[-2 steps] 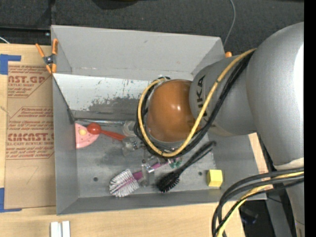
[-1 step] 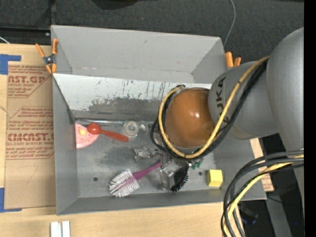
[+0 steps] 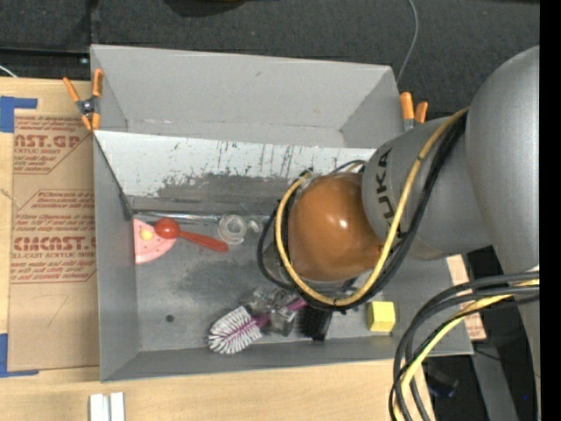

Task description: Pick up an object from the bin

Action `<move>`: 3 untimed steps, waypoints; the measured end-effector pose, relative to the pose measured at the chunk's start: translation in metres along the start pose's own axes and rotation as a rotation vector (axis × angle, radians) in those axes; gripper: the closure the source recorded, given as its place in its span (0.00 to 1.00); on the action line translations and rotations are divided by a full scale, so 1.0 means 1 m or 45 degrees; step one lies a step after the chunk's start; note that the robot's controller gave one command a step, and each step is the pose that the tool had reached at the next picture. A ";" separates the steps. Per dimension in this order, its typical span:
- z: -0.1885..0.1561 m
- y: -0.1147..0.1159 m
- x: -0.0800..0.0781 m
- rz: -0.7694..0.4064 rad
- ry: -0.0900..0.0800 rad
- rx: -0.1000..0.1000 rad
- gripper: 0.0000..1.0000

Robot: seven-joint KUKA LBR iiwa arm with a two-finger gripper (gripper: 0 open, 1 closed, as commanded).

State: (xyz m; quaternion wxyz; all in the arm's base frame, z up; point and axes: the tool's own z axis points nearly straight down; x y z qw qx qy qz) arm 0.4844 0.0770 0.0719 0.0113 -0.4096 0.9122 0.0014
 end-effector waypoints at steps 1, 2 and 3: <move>0.000 0.000 0.000 0.000 0.000 0.000 1.00; -0.155 -0.018 -0.007 0.036 -0.004 -0.001 1.00; -0.155 -0.018 -0.007 0.037 -0.004 0.000 1.00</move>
Offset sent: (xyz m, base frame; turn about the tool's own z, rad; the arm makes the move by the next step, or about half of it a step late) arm 0.0150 -0.0094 0.1555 0.0270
